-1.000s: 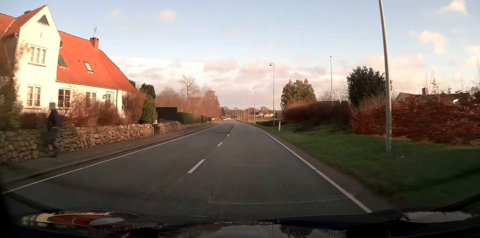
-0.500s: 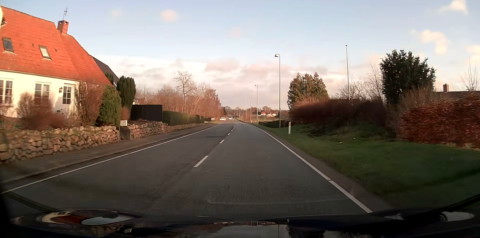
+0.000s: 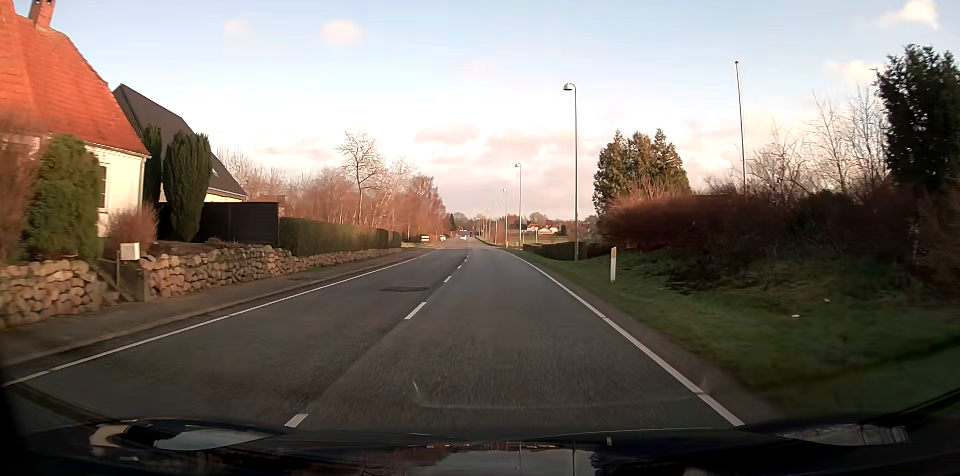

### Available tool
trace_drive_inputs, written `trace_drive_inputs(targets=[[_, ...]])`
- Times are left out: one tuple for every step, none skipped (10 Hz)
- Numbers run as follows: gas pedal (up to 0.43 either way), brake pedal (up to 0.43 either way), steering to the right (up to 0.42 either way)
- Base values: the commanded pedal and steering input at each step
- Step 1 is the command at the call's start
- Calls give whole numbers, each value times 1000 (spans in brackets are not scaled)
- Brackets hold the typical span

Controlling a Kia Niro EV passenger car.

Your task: Follow the waypoints while adhering to traffic rules and regulations

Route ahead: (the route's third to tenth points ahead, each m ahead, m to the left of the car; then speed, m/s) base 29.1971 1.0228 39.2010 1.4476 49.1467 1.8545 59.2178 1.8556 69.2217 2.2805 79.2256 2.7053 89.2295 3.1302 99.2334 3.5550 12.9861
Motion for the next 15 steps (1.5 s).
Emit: trace_drive_inputs(targets=[[150, 0, -4], [150, 0, -5], [150, 0, -5], [150, 0, -4], [150, 0, -3], [150, 0, -2], [150, 0, -1], [150, 0, -1], [150, 0, -1], [150, 0, -1], [150, 0, -1], [150, 0, -1], [150, 0, -2], [150, 0, -2], [150, 0, -1]])
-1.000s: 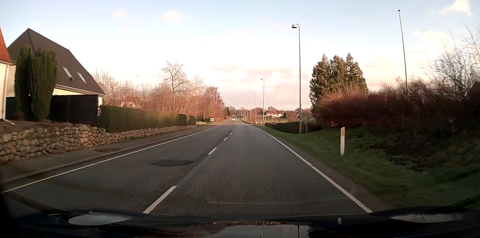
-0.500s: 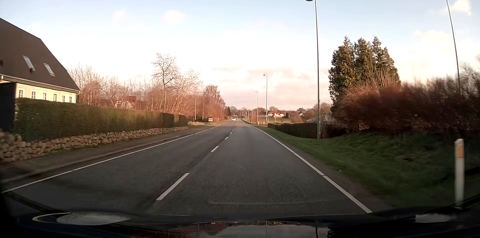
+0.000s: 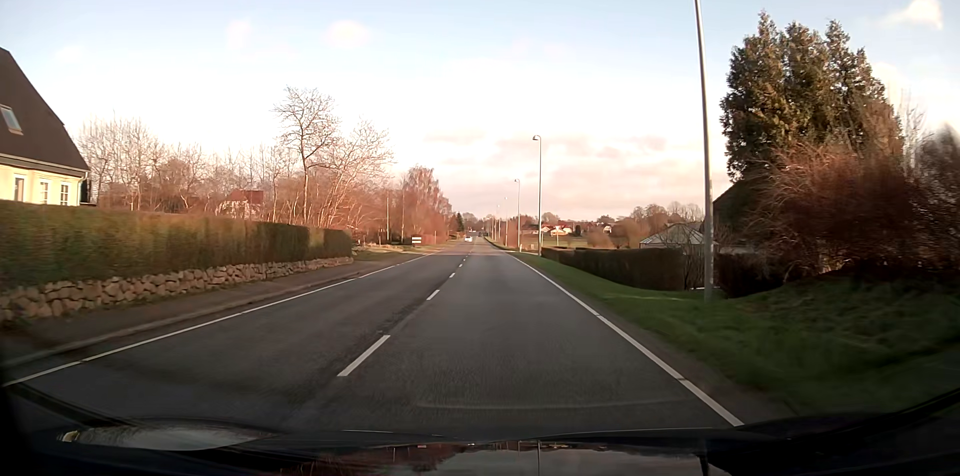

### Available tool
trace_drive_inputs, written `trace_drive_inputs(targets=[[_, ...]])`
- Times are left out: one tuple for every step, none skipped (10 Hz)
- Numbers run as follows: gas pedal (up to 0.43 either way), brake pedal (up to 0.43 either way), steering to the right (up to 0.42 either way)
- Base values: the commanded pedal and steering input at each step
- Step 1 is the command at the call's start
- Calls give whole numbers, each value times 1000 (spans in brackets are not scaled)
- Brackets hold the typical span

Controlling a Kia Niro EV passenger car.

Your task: Follow the waypoints while adhering to traffic rules and regulations

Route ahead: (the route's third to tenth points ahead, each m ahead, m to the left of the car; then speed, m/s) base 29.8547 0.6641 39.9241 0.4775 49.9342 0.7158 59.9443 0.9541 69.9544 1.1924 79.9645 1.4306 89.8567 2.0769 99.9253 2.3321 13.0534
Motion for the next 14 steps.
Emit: trace_drive_inputs(targets=[[150, 0, -1], [150, 0, -1], [150, 0, -1], [150, 0, -1], [150, 0, -1], [150, 0, -1], [150, 0, -2], [150, 0, -1], [150, 0, -1], [150, 0, -1], [150, 0, -2], [150, 0, -2], [150, 0, -3], [150, 0, -4]])
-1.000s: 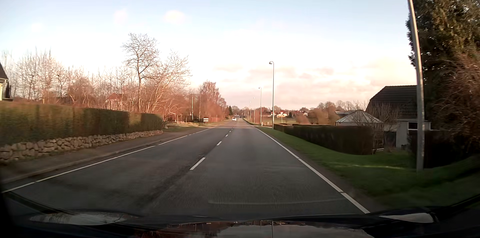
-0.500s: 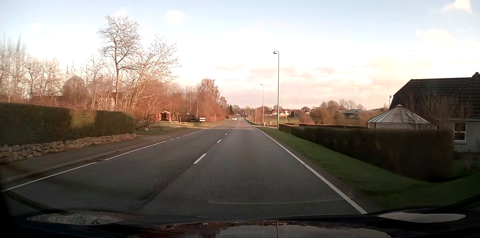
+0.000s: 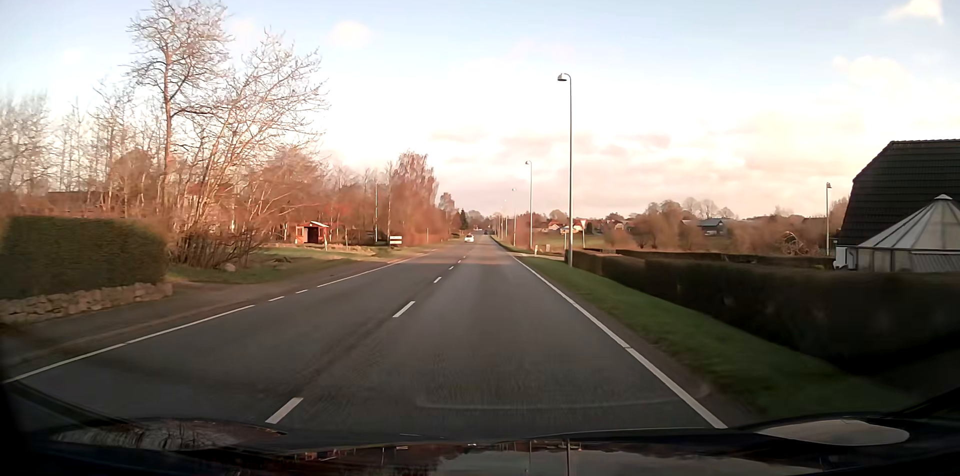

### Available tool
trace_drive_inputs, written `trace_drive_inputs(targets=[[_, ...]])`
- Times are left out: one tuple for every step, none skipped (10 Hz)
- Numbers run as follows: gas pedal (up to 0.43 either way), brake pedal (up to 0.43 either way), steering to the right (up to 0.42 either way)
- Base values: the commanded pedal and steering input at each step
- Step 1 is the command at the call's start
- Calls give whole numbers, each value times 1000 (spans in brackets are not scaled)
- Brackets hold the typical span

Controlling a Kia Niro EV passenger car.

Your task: Follow the waypoints while adhering to traffic rules and regulations

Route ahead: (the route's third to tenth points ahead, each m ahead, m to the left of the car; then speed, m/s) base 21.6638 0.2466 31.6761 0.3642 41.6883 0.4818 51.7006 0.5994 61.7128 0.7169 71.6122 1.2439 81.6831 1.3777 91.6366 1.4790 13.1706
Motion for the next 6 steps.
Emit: trace_drive_inputs(targets=[[150, 0, -5], [150, 0, -4], [150, 0, -4], [150, 0, -4], [150, 0, -4], [150, 0, -4]])
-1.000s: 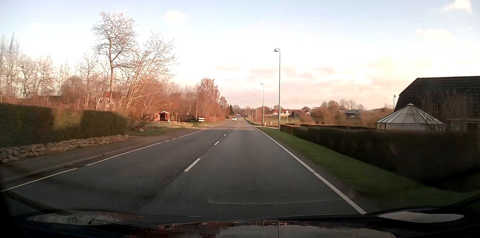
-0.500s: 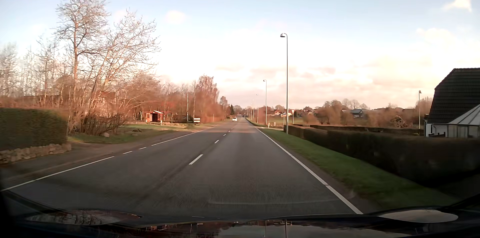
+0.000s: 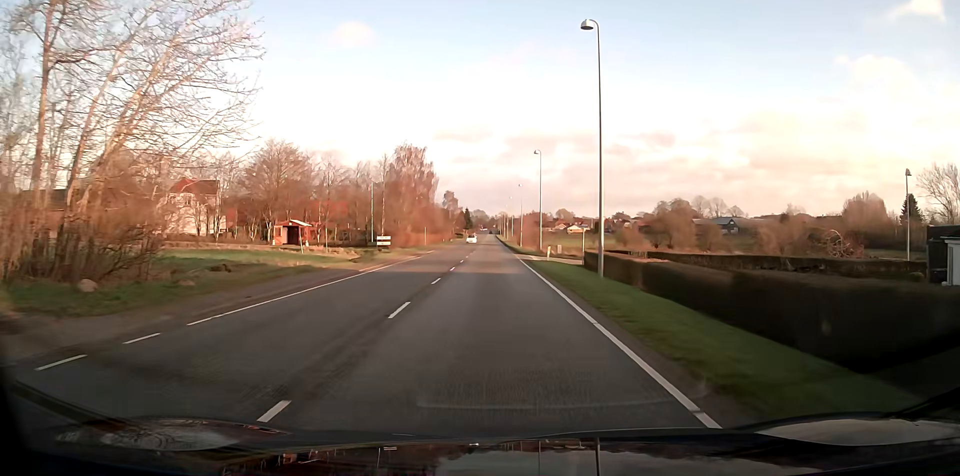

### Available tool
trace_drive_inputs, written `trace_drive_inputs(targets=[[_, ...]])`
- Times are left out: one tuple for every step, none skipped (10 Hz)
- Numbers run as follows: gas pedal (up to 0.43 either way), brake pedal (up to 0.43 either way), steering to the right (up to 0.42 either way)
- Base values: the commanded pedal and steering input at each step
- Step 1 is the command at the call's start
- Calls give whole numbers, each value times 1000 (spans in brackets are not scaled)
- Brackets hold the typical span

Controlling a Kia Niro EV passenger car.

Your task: Follow the waypoints while adhering to traffic rules and regulations

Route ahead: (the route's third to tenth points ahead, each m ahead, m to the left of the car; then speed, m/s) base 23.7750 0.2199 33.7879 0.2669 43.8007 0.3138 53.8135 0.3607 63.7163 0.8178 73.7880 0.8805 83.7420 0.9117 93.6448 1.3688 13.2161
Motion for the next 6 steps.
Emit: trace_drive_inputs(targets=[[150, 0, -4], [150, 0, -4], [150, 0, -4], [150, 0, -4], [150, 0, -4], [150, 0, -4]])
